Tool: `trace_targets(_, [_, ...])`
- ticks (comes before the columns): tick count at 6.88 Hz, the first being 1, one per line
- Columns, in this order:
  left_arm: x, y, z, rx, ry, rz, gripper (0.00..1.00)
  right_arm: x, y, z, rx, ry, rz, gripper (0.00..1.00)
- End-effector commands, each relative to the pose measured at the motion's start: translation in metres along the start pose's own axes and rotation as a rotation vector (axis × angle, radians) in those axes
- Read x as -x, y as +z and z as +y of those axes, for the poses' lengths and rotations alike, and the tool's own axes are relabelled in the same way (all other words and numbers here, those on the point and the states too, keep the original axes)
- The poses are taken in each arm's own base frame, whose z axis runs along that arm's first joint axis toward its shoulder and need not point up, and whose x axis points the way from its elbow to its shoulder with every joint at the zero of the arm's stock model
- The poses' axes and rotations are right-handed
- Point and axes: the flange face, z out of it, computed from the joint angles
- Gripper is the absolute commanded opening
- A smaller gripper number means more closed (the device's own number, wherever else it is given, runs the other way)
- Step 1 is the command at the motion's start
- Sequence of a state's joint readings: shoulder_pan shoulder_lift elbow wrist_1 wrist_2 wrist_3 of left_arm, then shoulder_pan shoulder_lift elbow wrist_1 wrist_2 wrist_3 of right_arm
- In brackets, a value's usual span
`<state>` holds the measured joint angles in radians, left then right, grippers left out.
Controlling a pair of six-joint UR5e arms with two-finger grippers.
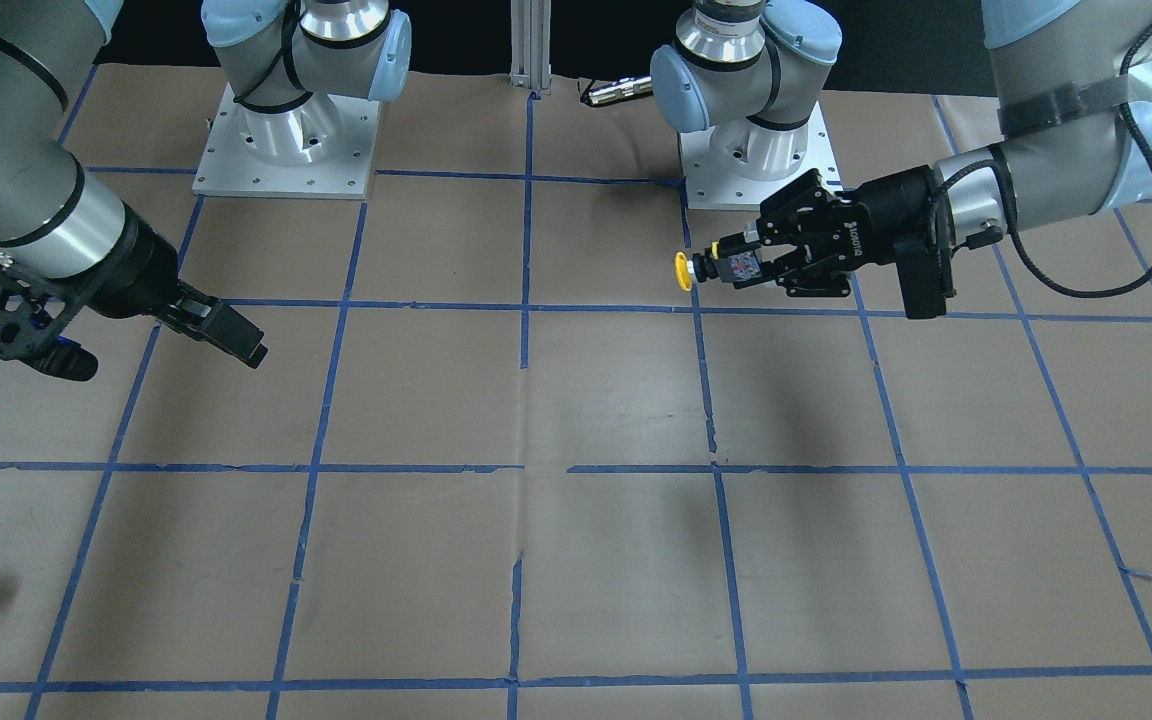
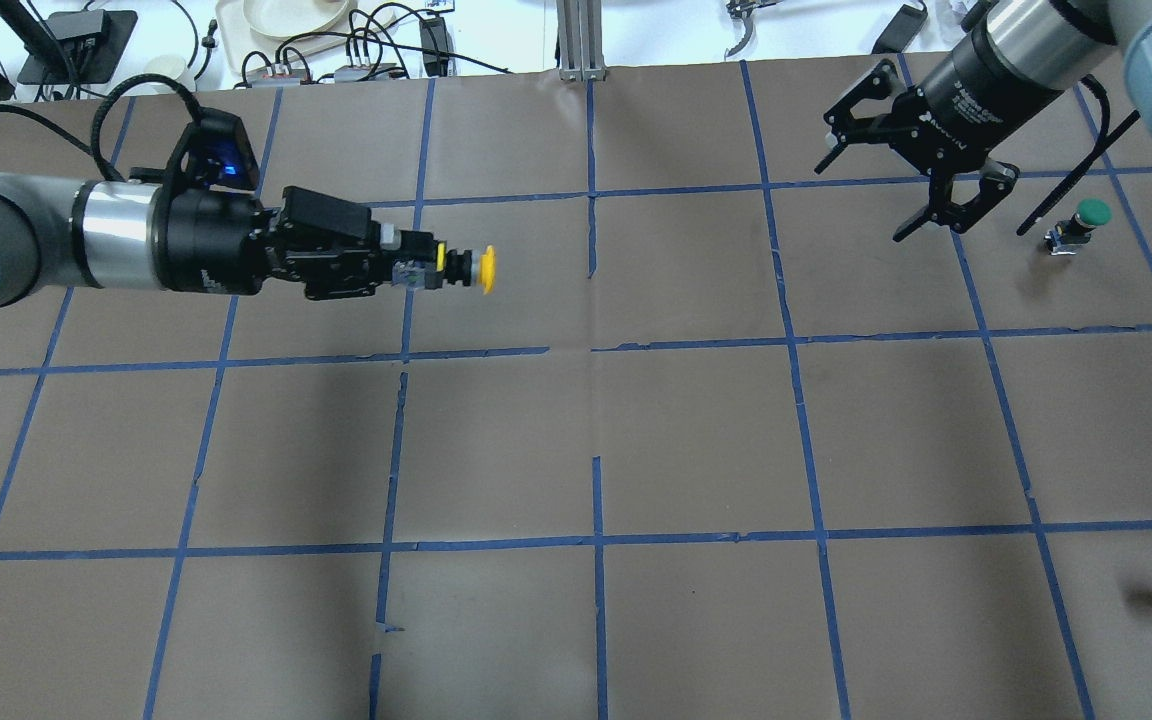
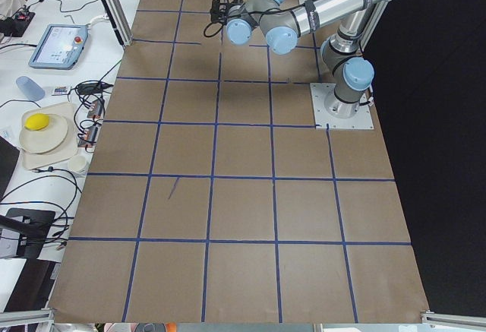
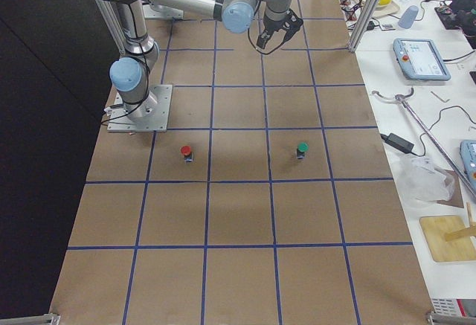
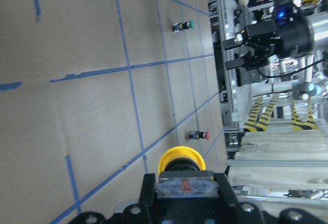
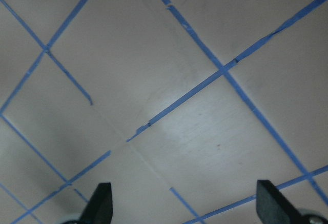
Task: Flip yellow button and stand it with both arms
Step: 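Lift the yellow button and carry it toward the table center with the left gripper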
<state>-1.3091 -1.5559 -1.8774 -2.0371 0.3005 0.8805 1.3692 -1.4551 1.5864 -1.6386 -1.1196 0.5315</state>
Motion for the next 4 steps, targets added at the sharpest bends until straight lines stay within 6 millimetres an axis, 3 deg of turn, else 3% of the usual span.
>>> trace_targets(1, [-0.035, 0.062, 0.005, -0.079, -0.053, 0.209, 0.14, 0.024, -0.017, 0.015, 0.138, 0.232, -0.224, 1.00])
trace_targets(3, [-0.031, 0.093, 0.025, -0.070, -0.083, 0.263, 0.14, 0.027, -0.041, 0.050, 0.179, 0.317, -0.297, 1.00])
trace_targets(4, [-0.030, 0.094, 0.024, -0.099, -0.090, 0.289, 0.14, 0.028, -0.056, 0.076, 0.215, 0.377, -0.323, 1.00])
